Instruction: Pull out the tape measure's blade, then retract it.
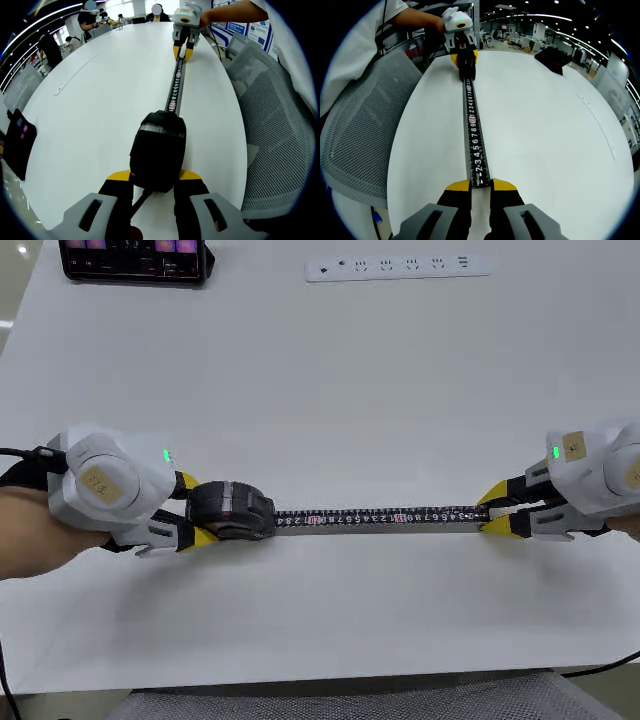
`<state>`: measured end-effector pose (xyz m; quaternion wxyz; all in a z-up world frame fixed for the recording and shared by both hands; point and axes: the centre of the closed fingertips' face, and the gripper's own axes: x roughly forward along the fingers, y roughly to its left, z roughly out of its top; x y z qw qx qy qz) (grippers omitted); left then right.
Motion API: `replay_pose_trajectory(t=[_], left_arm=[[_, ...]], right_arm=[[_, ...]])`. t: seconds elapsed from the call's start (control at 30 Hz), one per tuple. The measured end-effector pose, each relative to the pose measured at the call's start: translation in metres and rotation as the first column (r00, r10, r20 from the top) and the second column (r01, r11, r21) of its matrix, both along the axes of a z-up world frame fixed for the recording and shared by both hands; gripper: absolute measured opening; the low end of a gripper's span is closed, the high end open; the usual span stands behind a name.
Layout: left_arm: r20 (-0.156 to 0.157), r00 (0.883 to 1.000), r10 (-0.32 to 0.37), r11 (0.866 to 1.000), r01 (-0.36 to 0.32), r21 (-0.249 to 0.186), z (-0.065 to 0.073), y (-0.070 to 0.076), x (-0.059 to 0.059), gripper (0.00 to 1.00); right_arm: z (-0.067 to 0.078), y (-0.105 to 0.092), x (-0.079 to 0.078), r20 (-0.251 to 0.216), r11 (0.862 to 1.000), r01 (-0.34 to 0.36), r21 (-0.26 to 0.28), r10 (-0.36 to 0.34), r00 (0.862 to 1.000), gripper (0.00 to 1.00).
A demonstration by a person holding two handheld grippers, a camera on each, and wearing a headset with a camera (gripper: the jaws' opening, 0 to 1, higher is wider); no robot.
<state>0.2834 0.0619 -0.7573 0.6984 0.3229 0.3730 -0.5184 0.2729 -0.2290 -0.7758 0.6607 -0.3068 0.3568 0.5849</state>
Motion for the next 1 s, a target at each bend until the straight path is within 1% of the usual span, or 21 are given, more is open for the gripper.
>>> replay_pose_trajectory(t=[0.13,0.2,0.33,0.57,1.0], left_arm=[[0.005,1.0,0.005,1.0,-0.005,0.001,0.0001,-0.0006,0.0006,0.26],[0.009,1.0,0.009,1.0,-0.009,-0.01,0.0005,-0.0022,0.0004,0.26],[0.0,1.0,0.03,0.999,-0.03,-0.023,0.0008,-0.0019,0.0008,0.26],[-0.009,0.999,0.038,0.999,-0.038,-0.018,0.0007,-0.0018,0.0013,0.27],[-0.005,0.999,0.04,0.999,-0.04,-0.009,0.0003,-0.0015,0.0015,0.27]], right_arm=[[0.0,-0.0003,-0.0001,-0.008,1.0,0.001,-0.009,-0.001,1.0,0.1],[-0.0001,-0.0006,-0.0001,-0.006,1.0,-0.007,-0.013,0.007,1.0,0.1],[-0.0001,-0.0007,-0.0002,-0.005,1.0,-0.005,-0.018,0.005,1.0,0.1],[-0.0004,-0.0006,0.0003,0.004,0.999,-0.015,-0.043,0.016,1.0,0.11],[0.0,-0.0006,0.0004,0.001,0.999,0.004,-0.053,-0.004,1.0,0.12]])
